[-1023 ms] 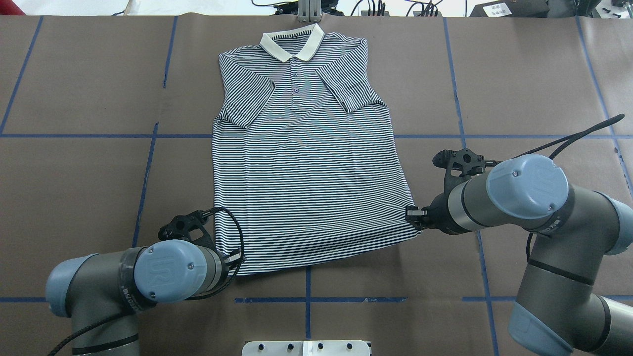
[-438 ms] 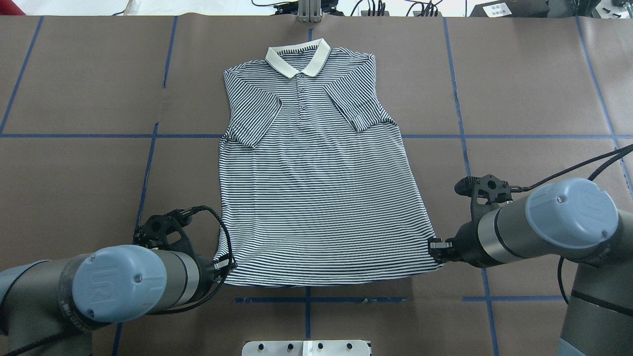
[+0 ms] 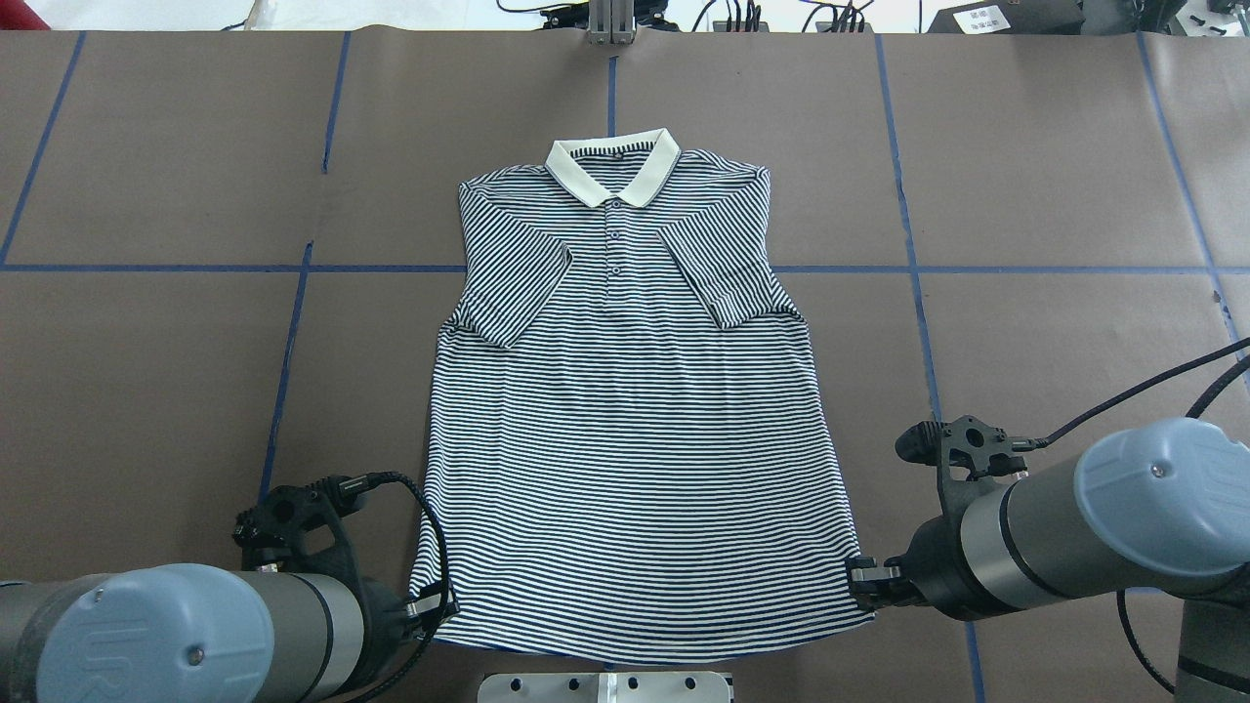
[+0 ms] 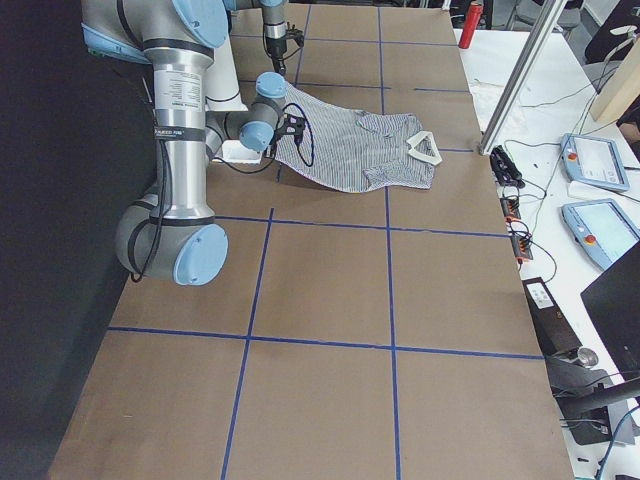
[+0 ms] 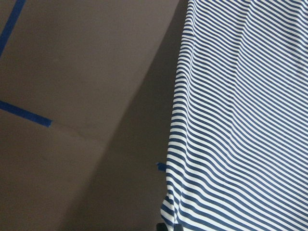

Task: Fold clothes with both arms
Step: 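Lift the hem with both grippers and fold it toward the collar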

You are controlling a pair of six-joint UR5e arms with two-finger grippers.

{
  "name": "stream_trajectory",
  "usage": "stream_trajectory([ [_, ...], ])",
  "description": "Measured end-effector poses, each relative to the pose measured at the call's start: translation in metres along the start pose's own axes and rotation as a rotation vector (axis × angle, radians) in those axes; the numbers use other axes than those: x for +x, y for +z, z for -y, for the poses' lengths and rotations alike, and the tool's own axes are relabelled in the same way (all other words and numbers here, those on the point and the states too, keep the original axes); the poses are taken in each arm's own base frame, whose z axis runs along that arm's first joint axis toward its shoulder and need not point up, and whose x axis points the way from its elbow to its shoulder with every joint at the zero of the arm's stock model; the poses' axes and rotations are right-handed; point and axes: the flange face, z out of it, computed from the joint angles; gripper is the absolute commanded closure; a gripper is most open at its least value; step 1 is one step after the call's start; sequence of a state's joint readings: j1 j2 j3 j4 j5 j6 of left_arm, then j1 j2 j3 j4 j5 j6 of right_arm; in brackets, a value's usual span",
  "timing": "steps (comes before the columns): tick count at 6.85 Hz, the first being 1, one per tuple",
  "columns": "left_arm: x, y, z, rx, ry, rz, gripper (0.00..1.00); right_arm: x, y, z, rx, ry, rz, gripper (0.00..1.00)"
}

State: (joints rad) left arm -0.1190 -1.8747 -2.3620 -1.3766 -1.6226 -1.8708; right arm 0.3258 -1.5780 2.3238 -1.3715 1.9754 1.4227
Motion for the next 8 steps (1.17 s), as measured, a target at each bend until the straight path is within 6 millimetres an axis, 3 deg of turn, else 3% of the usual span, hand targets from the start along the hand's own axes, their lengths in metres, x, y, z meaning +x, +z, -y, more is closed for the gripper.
stream_trajectory([
  [1, -0.001, -0.003, -0.001, -0.002, 0.006, 0.000, 1.00, 0.000, -0.002, 0.005, 0.013, 0.001, 0.002, 1.00],
  [3, 0.005, -0.012, 0.020, 0.034, 0.049, -0.018, 1.00, -0.005, -0.023, 0.046, 0.109, -0.022, 0.034, 1.00],
  [4, 0.012, -0.019, 0.050, 0.087, 0.081, -0.033, 1.00, -0.012, -0.037, 0.080, 0.179, -0.035, 0.050, 1.00],
  [6, 0.033, -0.024, 0.138, 0.236, 0.105, -0.035, 1.00, -0.023, -0.051, 0.163, 0.302, -0.054, 0.037, 1.00],
  [8, 0.058, 0.010, 0.224, 0.329, 0.080, -0.082, 1.00, -0.042, -0.046, 0.259, 0.372, -0.042, -0.018, 1.00],
])
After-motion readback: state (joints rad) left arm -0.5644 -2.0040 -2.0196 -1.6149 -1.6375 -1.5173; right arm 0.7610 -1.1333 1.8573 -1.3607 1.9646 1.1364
